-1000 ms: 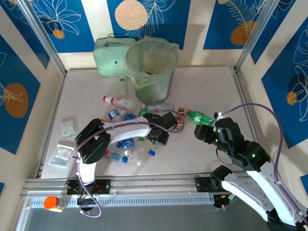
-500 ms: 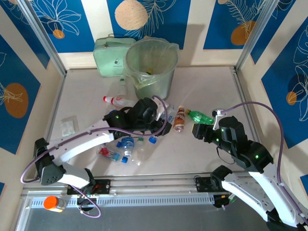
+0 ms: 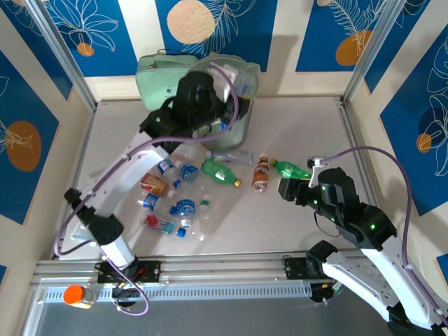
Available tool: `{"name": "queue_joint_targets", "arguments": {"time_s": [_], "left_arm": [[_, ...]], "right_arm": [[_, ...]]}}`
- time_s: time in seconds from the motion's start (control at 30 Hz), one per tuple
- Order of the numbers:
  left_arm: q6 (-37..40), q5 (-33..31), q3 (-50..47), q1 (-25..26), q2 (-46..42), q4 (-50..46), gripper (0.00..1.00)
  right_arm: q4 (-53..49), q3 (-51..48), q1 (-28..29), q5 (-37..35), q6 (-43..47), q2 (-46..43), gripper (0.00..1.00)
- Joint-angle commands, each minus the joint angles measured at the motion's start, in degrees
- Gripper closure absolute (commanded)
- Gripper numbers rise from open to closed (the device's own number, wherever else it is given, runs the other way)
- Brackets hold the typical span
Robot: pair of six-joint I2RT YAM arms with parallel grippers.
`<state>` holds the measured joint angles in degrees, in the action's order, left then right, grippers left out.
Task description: Put the plastic bottles in the bin
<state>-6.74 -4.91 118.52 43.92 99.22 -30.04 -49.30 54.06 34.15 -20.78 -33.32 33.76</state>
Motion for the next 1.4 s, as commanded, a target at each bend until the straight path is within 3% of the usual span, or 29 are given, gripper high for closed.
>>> {"name": "queue_joint_targets", "arguments": {"time_s": [0.0, 0.3, 0.6, 0.7, 0.8, 0.93, 1.37], "left_arm": [[-0.7, 2.5, 9.5, -4.9, 6.4, -2.2, 0.63], [-9.0, 5.2, 28.6, -13.3, 25.4, -0.8, 0.63], [-11.1, 6.7, 28.6, -15.1, 34.4, 0.0, 0.58], [-10.1, 7.2, 28.5, -15.1, 36.5, -0.1, 0.48], [-8.1, 7.1, 28.5, -15.2, 37.5, -0.6, 0.30], [-7.5, 6.9, 28.3, -15.2, 37.1, -1.6, 0.19], [-7.1, 8.4, 26.3, -14.5, 26.5, -3.2, 0.19]], "right_arm": [[-1.4, 2.2, -0.3, -0.5, 1.5, -0.1, 0.32], [-1.8, 3.2, -0.4, 1.6, 1.4, 2.2, 0.32], [-1.0, 2.5, -1.0, 1.5, 2.7, 4.7, 0.32], [-0.6, 2.1, -1.4, 1.4, 3.0, 5.1, 0.31], [-1.1, 2.1, -2.1, 1.2, 3.2, 5.5, 0.31], [-1.7, 2.7, -2.7, 0.9, 3.4, 5.6, 0.30], [-4.6, 8.3, -3.1, 2.3, 4.2, 5.5, 0.30]]}}
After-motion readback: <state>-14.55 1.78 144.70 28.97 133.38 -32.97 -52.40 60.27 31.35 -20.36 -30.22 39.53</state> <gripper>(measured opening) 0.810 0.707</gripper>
